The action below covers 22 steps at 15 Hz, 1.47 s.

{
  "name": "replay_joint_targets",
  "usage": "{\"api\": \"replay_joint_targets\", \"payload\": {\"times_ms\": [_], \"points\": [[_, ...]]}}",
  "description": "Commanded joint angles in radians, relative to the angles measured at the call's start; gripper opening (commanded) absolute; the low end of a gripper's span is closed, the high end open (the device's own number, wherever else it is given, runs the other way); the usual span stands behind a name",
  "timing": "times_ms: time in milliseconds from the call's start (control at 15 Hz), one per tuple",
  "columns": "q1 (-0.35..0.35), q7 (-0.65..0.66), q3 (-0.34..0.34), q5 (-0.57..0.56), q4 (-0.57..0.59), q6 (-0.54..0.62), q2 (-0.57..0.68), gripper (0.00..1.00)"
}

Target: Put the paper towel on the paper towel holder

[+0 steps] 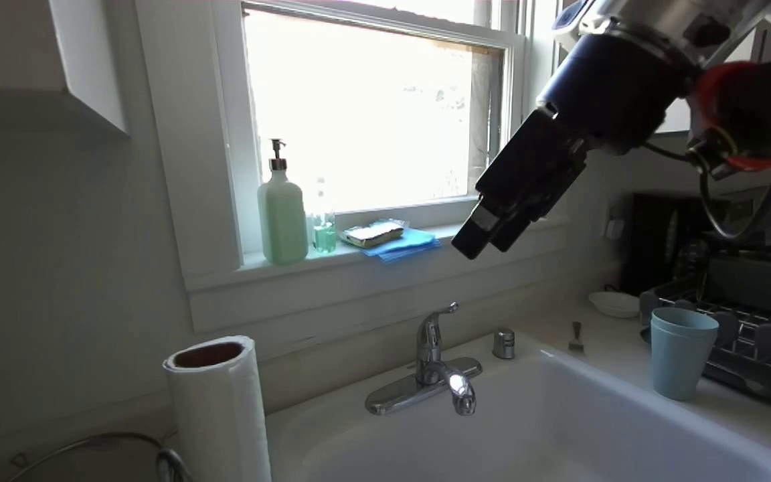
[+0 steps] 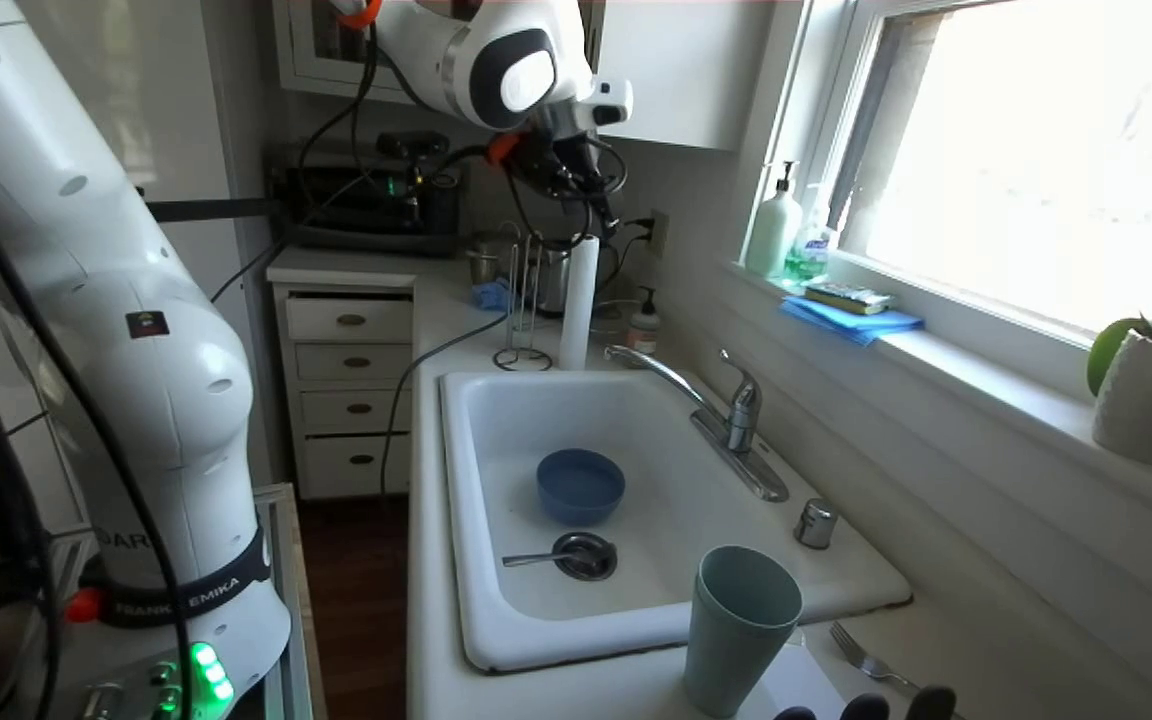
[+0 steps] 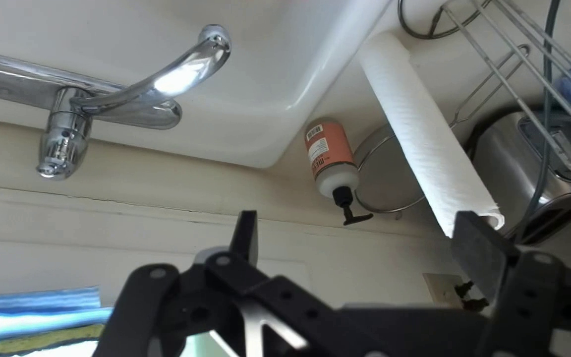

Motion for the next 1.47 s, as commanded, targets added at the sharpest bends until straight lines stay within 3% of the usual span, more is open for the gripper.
{"api": "replay_joint_targets", "payload": {"times_ms": [0, 400, 800, 1000, 1200, 1400], "points": [[-0.009, -0.001, 0.009, 0.004, 0.003, -0.004, 0.005, 1.0], [-0.011, -0.001, 0.009, 0.003, -0.005, -0.004, -0.006, 1.0], [0.088, -0.338, -0.054, 0.066, 0.133, 0.022, 0.15, 1.0], [0.131, -0.551, -0.087, 0.194, 0.222, 0.009, 0.238, 1.0], [0.125, -0.74, -0.08, 0.323, 0.312, -0.029, 0.307, 1.0], [0.085, -0.853, -0.043, 0.384, 0.396, -0.077, 0.374, 1.0]]}}
